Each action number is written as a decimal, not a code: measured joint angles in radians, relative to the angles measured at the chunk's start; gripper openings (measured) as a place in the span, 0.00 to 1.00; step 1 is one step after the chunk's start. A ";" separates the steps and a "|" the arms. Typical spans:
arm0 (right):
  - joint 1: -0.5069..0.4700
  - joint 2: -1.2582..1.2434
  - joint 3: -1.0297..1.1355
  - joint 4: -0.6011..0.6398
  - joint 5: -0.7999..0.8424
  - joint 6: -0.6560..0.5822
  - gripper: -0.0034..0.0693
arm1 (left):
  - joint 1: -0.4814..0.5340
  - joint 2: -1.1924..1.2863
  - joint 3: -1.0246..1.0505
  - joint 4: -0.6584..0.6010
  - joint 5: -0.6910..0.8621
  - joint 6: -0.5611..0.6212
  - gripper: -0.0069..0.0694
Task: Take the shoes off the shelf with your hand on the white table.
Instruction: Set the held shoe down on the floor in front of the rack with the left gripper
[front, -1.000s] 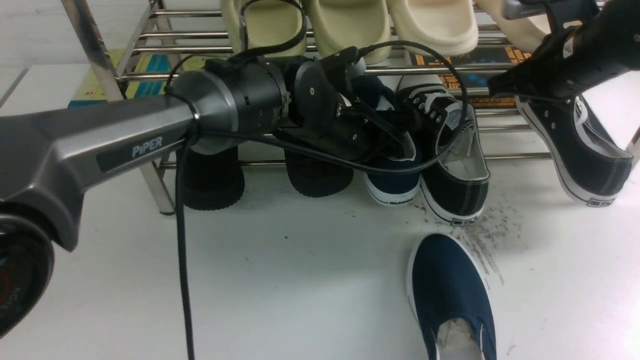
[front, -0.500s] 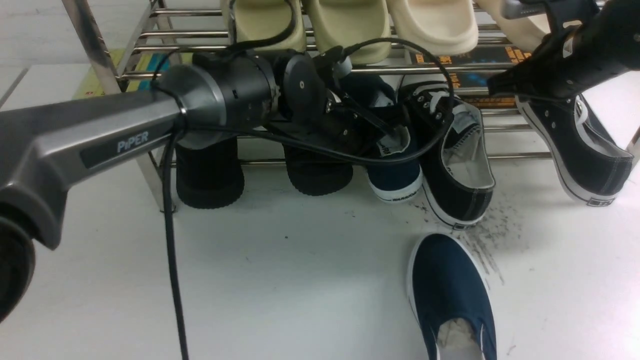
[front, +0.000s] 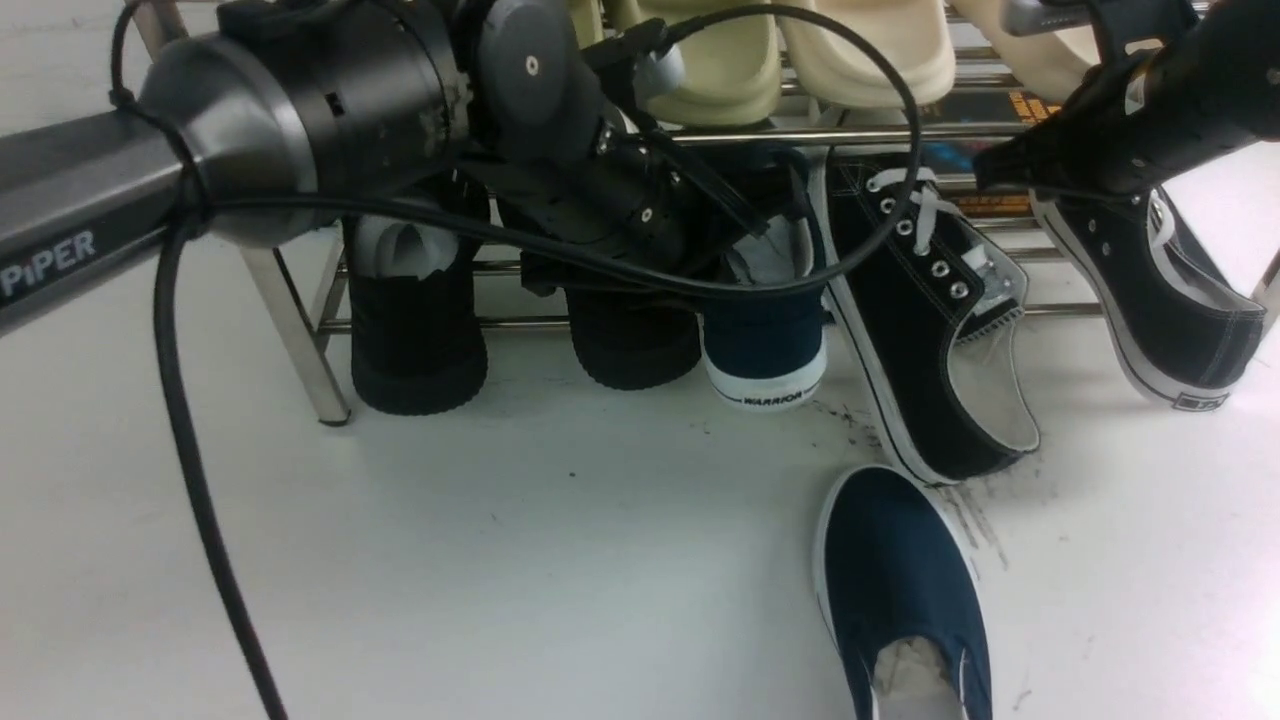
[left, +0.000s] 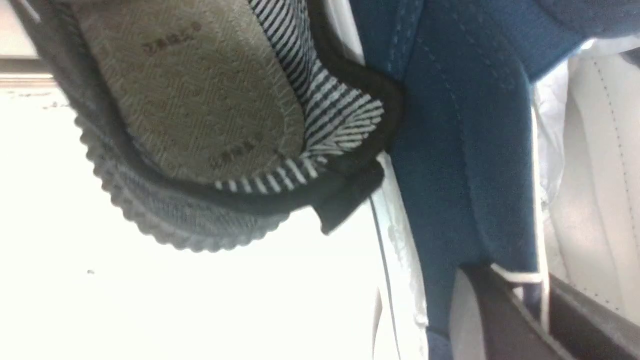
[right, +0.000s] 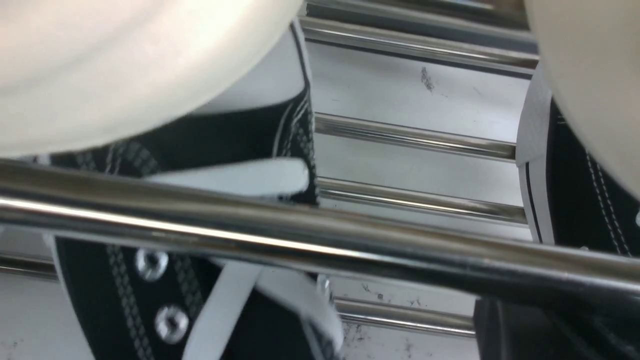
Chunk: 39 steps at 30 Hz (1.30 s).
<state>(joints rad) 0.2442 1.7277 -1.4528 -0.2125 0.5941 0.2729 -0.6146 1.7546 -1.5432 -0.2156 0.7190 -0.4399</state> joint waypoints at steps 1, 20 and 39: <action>0.000 0.000 0.000 0.000 0.000 0.000 0.07 | 0.000 -0.001 0.000 0.002 0.009 0.000 0.16; 0.000 0.000 0.000 0.003 -0.007 0.001 0.08 | -0.002 -0.068 0.000 0.026 0.158 0.002 0.16; 0.000 0.000 0.000 0.003 -0.006 0.001 0.08 | -0.003 -0.107 -0.007 -0.010 0.308 0.003 0.16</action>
<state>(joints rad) 0.2442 1.7277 -1.4528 -0.2092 0.5881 0.2738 -0.6173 1.6477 -1.5506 -0.2255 1.0271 -0.4370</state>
